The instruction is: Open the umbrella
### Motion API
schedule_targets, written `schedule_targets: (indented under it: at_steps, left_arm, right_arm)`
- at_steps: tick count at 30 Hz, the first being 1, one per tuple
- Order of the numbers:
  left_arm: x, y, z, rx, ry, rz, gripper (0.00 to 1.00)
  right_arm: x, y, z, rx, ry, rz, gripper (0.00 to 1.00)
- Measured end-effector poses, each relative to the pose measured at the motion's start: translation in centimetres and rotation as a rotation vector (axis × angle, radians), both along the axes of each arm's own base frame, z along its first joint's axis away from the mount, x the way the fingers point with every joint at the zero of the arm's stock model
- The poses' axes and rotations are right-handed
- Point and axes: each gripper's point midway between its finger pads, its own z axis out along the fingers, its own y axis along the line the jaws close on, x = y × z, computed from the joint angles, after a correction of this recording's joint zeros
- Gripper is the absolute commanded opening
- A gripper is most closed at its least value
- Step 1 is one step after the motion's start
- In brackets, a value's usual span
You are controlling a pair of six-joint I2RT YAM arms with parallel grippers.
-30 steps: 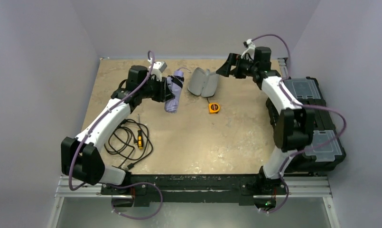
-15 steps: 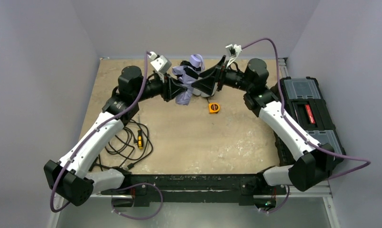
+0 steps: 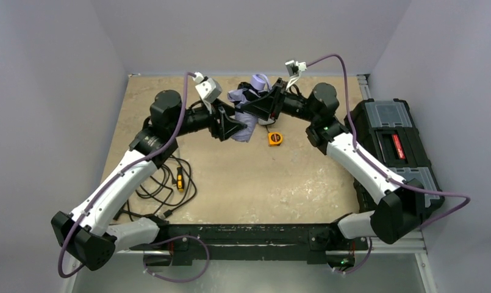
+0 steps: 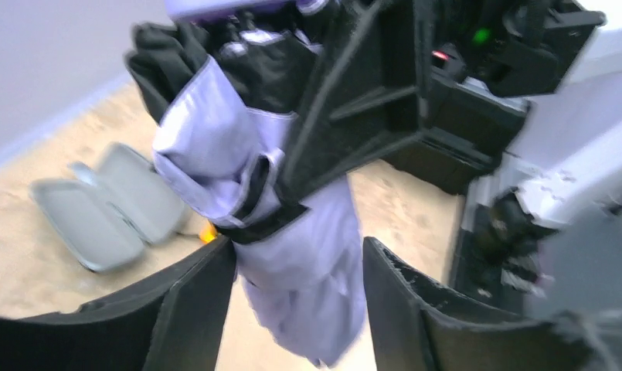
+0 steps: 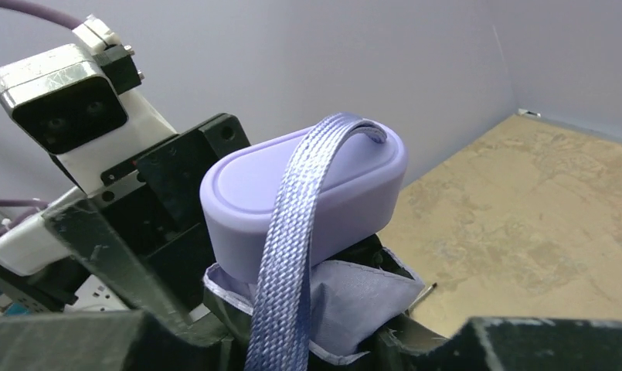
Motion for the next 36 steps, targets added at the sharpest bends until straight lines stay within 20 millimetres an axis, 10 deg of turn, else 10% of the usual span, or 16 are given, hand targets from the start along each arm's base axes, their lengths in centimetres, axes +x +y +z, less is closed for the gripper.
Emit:
schedule_targets:
  at_steps: [9,16,25,36]
  left_arm:
    - [-4.5,6.3,0.6,0.164,-0.048,-0.137,0.74]
    - [-7.7,5.6,5.5,0.240,-0.385,-0.353,0.64]
    - [-10.7,2.7,1.2,0.371,-0.566,-0.608,0.59]
    - [-11.4,1.2,-1.7,0.395,-0.531,-0.688,0.54]
  right_arm:
    - [-2.2,-1.5,-3.6,-0.218,-0.133,0.105,0.00]
    - [-8.0,-0.9,-7.2,-0.430,-0.357,0.400,0.00]
    - [-10.9,-1.9,-13.7,-0.653,-0.431,0.646,0.00]
    - [-13.6,-1.2,-14.1,-0.693,-0.551,0.749,0.00]
